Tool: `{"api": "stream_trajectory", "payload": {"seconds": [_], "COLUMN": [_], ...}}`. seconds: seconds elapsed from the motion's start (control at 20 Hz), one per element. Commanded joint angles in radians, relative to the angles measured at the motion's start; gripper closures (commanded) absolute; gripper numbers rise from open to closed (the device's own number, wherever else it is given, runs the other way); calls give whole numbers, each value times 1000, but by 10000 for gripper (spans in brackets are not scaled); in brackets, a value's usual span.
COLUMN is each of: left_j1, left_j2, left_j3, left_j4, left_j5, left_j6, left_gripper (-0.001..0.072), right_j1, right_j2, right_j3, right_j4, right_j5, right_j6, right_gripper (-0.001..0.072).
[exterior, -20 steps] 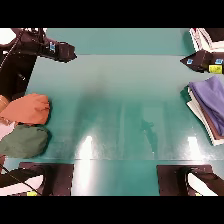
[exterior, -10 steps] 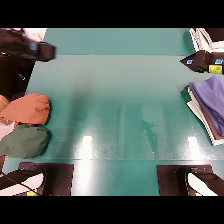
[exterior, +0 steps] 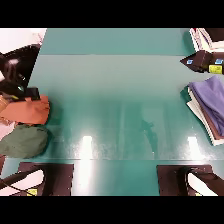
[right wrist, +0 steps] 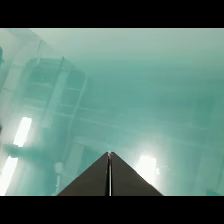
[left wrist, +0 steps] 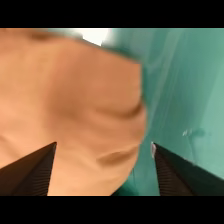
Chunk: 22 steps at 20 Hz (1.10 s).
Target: Fold the shirts.
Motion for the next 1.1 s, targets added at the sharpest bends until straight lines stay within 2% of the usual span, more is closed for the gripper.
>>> {"api": "stream_trajectory", "payload": {"seconds": [0.0,0.05,0.1,0.15,0.2,0.25,0.4,0.6,0.8,1.05], "left_j1": [19,19,19,19,19,19,19,-32,-265,-656], "left_j2": [1,1,3,8,15,25,98,254,298,230], "left_j3": [-174,-176,-175,-175,-174,-161,-44,250,505,532], "left_j4": [12,12,11,11,7,6,-4,-79,-109,-109], "left_j5": [119,118,114,111,110,103,69,6,-72,-75], "left_j6": [-27,-31,-30,-29,-29,-30,-29,-21,-11,-30], "left_gripper": [1,6,225,503,653,682,683,683,684,685], "right_j1": [1,1,1,1,1,1,1,1,0,0], "right_j2": [0,0,0,0,0,0,7,5,5,5], "right_j3": [0,0,0,0,0,1,5,131,274,363], "right_j4": [0,0,0,0,0,1,10,8,-2,-3], "right_j5": [-2,-2,-2,-2,-2,-2,-33,-63,-130,-134], "right_j6": [0,0,0,0,0,0,1,1,0,0], "right_gripper": [692,692,692,692,692,692,692,692,692,692]}}
